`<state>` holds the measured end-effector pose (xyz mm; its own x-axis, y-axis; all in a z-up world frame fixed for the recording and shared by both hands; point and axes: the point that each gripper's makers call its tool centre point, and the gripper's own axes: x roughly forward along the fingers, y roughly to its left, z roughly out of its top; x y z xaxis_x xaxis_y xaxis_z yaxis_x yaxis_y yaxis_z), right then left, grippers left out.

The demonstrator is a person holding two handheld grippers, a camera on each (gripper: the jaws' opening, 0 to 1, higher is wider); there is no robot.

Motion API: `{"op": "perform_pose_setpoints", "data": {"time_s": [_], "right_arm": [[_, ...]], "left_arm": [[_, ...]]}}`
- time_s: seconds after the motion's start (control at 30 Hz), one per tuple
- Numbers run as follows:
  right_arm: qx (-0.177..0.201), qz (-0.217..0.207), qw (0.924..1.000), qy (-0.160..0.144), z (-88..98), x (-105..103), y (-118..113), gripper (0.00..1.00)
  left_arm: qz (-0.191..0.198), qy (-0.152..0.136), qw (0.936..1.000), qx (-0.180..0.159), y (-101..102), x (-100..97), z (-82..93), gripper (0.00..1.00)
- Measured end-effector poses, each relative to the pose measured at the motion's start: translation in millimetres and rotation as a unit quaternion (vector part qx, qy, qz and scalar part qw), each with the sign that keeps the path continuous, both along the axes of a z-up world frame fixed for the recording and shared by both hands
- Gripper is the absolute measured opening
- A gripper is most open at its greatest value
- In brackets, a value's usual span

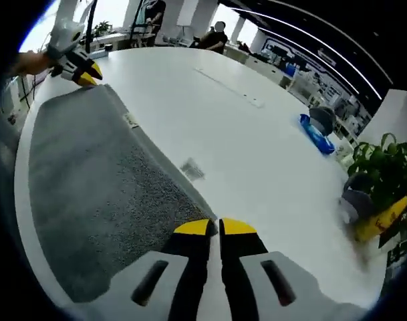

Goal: Fold the towel on the table until its edges align and the towel forms a compact rectangular stack.

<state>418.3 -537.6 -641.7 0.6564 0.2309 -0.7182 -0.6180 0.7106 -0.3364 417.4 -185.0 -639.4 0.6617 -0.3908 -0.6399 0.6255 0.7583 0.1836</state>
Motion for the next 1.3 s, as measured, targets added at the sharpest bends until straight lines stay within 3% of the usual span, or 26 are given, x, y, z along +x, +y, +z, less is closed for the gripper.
{"op": "perform_pose_setpoints", "data": {"time_s": [0.1,0.13,0.2,0.27,0.47,0.53,0.57,0.6,0.63,0.7,0.83,0.9,1.0,1.07,1.17,1.27,1.3], "right_arm": [[0.023,-0.024,0.9993,0.017,-0.7,-7,-6,0.04],[0.035,-0.048,0.9979,0.025,-0.6,-13,-11,0.05],[0.067,-0.078,0.9946,0.013,3.3,-22,-13,0.06],[0.108,-0.096,0.9894,0.010,3.9,-35,-9,0.06],[0.148,-0.106,0.9832,0.006,5.1,-67,-6,0.06],[0.167,-0.138,0.9761,0.018,4.3,-74,-10,0.06],[0.179,-0.171,0.9688,0.017,9.4,-70,-14,0.07],[0.192,-0.172,0.9662,-0.008,16.8,-65,-14,0.09],[0.205,-0.164,0.9647,-0.027,23.6,-61,-11,0.10],[0.213,-0.164,0.9631,-0.014,24.2,-63,-7,0.10],[0.210,-0.129,0.9690,-0.021,25.6,-61,7,0.08],[0.213,-0.110,0.9707,-0.022,25.2,-61,17,0.07],[0.220,-0.078,0.9721,-0.020,27.4,-61,34,0.05],[0.229,-0.046,0.9719,-0.027,33.3,-60,47,0.04],[0.236,0.012,0.9715,-0.021,36.4,-66,71,0.00],[0.221,0.037,0.9745,-0.002,27.3,-72,83,0.00],[0.207,0.044,0.9773,0.006,21.7,-73,85,0.00]], "left_arm": [[0.004,-0.003,1.0000,-0.006,0,-4.7,6.9,0.17],[-0.017,-0.002,0.9995,-0.026,-10,-9.9,13.7,0.17],[-0.047,0.003,0.9976,-0.051,-28,-21.9,26.3,0.17],[-0.072,-0.014,0.9957,-0.056,-42,-29.0,39.0,0.18],[-0.130,0.006,0.9875,-0.089,-95,-48.9,54.7,0.19],[-0.149,0.012,0.9841,-0.096,-117,-53.8,59.9,0.19],[-0.159,0.010,0.9821,-0.100,-127,-56.1,62.6,0.19],[-0.172,0.009,0.9798,-0.102,-137,-59.5,65.0,0.19],[-0.189,0.011,0.9769,-0.100,-150,-66.6,67.2,0.19],[-0.198,0.013,0.9756,-0.093,-168,-75.3,66.8,0.19],[-0.210,0.024,0.9731,-0.091,-194,-95.4,56.0,0.19],[-0.236,0.042,0.9678,-0.077,-204,-112.4,47.2,0.19],[-0.285,0.044,0.9564,-0.049,-221,-132.1,36.2,0.19],[-0.318,0.049,0.9465,-0.031,-229,-147.3,27.4,0.19],[-0.350,0.023,0.9364,0.013,-233,-152.9,18.2,0.18],[-0.350,0.027,0.9362,0.010,-235,-155.7,14.7,0.18],[-0.347,0.041,0.9371,0.003,-234,-158.0,12.4,0.18]]}}
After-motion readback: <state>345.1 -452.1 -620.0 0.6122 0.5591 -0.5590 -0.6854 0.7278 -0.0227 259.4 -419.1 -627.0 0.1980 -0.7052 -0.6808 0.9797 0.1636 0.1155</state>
